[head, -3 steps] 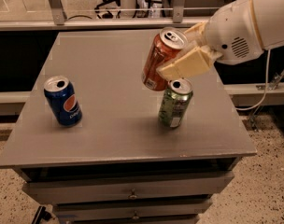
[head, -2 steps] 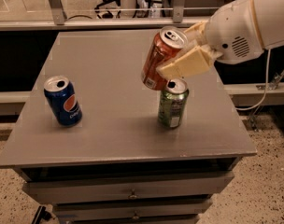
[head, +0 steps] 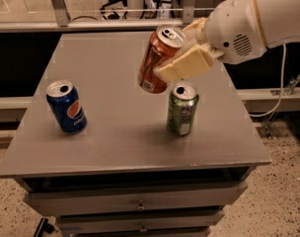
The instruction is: Pick coke can
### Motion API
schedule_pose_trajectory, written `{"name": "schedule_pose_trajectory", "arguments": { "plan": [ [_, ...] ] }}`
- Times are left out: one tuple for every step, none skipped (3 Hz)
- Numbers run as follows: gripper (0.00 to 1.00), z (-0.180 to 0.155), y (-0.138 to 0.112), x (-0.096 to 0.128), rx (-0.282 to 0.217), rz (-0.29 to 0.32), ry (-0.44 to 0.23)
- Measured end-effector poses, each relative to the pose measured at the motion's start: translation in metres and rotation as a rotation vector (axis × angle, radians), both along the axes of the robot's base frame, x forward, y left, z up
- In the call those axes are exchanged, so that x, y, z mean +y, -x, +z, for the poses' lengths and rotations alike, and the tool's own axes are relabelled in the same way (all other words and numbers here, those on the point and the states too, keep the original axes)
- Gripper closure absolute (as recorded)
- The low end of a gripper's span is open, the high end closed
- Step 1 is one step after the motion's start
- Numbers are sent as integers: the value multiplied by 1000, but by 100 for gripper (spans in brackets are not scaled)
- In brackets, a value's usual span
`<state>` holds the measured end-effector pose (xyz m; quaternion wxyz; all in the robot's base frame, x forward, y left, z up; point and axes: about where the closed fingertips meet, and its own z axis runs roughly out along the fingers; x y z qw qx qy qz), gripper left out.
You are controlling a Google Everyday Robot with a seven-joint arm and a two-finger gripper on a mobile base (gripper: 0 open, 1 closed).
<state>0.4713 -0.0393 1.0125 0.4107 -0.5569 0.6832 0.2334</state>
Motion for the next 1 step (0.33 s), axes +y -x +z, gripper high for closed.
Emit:
{"name": "schedule_pose_trajectory", "arguments": {
  "plan": [
    [100, 0, 0, 0, 0, 0, 0]
  ]
}}
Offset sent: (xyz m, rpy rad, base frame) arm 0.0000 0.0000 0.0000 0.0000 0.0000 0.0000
